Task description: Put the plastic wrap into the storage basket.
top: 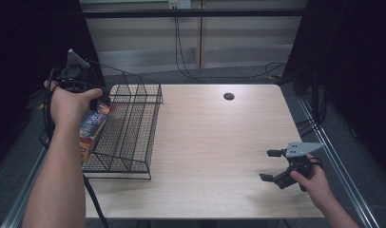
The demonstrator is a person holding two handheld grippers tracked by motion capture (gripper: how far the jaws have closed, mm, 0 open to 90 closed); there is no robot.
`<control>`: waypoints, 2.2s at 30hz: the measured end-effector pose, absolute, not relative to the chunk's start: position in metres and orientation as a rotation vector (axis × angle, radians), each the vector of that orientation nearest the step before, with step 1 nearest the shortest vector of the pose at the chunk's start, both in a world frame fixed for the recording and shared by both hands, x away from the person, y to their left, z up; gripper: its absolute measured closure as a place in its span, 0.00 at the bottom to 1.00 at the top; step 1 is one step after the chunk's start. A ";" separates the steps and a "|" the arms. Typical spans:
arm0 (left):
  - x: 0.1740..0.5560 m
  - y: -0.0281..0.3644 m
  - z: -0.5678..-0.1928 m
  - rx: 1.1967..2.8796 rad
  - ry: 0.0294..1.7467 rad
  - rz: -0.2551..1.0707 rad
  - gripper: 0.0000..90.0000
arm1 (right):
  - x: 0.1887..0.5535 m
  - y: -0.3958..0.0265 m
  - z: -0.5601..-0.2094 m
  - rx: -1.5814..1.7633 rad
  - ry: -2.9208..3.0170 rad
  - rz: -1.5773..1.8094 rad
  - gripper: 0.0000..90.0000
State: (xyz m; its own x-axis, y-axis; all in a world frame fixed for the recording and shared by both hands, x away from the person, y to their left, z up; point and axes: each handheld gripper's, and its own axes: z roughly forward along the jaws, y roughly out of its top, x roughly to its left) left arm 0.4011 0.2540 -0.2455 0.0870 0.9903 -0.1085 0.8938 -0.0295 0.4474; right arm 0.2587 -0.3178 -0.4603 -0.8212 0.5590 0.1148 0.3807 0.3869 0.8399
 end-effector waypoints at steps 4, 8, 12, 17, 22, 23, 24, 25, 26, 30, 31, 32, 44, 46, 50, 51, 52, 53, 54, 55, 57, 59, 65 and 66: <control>0.398 0.249 -0.246 1.978 1.823 0.312 0.32 | 0.257 -0.317 -0.460 0.832 2.458 1.409 0.02; 0.397 0.244 -0.247 1.994 1.793 0.308 0.30 | 0.256 -0.316 -0.460 0.837 2.463 1.403 0.02; 0.396 0.240 -0.248 2.002 1.769 0.292 0.29 | 0.256 -0.316 -0.460 0.834 2.460 1.404 0.02; 0.396 0.229 -0.248 2.016 1.715 0.282 0.28 | 0.256 -0.316 -0.459 0.825 2.461 1.417 0.02; 0.395 0.211 -0.247 2.022 1.651 0.270 0.26 | 0.256 -0.316 -0.460 0.824 2.465 1.409 0.02; 0.395 0.211 -0.247 2.022 1.651 0.270 0.26 | 0.256 -0.315 -0.460 0.823 2.468 1.410 0.02; 0.395 0.207 -0.247 2.027 1.636 0.267 0.26 | 0.256 -0.316 -0.460 0.825 2.466 1.405 0.02; 0.395 0.204 -0.247 2.037 1.620 0.263 0.26 | 0.256 -0.316 -0.460 0.825 2.466 1.405 0.02; 0.395 0.201 -0.247 2.046 1.606 0.260 0.25 | 0.256 -0.316 -0.460 0.823 2.469 1.409 0.02; 0.395 0.190 -0.249 2.057 1.573 0.250 0.23 | 0.256 -0.316 -0.460 0.824 2.469 1.407 0.02; 0.395 0.189 -0.250 2.059 1.568 0.246 0.23 | 0.256 -0.316 -0.460 0.824 2.469 1.407 0.02; 0.395 0.186 -0.251 2.066 1.557 0.242 0.23 | 0.256 -0.316 -0.460 0.823 2.466 1.406 0.02; 0.396 0.159 -0.272 2.126 1.441 0.197 0.19 | 0.256 -0.318 -0.459 0.826 2.465 1.415 0.02; 0.395 0.154 -0.274 2.133 1.413 0.203 0.18 | 0.256 -0.318 -0.460 0.826 2.463 1.416 0.02; 0.393 0.139 -0.281 2.147 1.352 0.192 0.16 | 0.256 -0.318 -0.460 0.825 2.466 1.412 0.02; 0.393 0.138 -0.282 2.151 1.347 0.192 0.16 | 0.256 -0.318 -0.460 0.824 2.464 1.413 0.02; 0.392 0.135 -0.284 2.156 1.336 0.191 0.16 | 0.256 -0.318 -0.460 0.824 2.464 1.414 0.02; 0.392 0.133 -0.285 2.162 1.322 0.183 0.16 | 0.256 -0.318 -0.460 0.823 2.465 1.415 0.02; 0.390 0.127 -0.288 2.154 1.295 0.180 0.15 | 0.255 -0.318 -0.460 0.823 2.466 1.414 0.02; 0.390 0.124 -0.290 2.164 1.282 0.179 0.15 | 0.255 -0.318 -0.460 0.823 2.466 1.412 0.02; 0.389 0.121 -0.292 2.166 1.266 0.175 0.15 | 0.255 -0.318 -0.460 0.821 2.470 1.408 0.02; 0.388 0.117 -0.295 2.169 1.256 0.169 0.15 | 0.255 -0.318 -0.460 0.822 2.470 1.408 0.02; 0.384 0.106 -0.310 2.195 1.204 0.139 0.15 | 0.255 -0.318 -0.461 0.822 2.468 1.405 0.02; 0.384 0.103 -0.315 2.208 1.200 0.128 0.15 | 0.255 -0.319 -0.461 0.823 2.469 1.403 0.02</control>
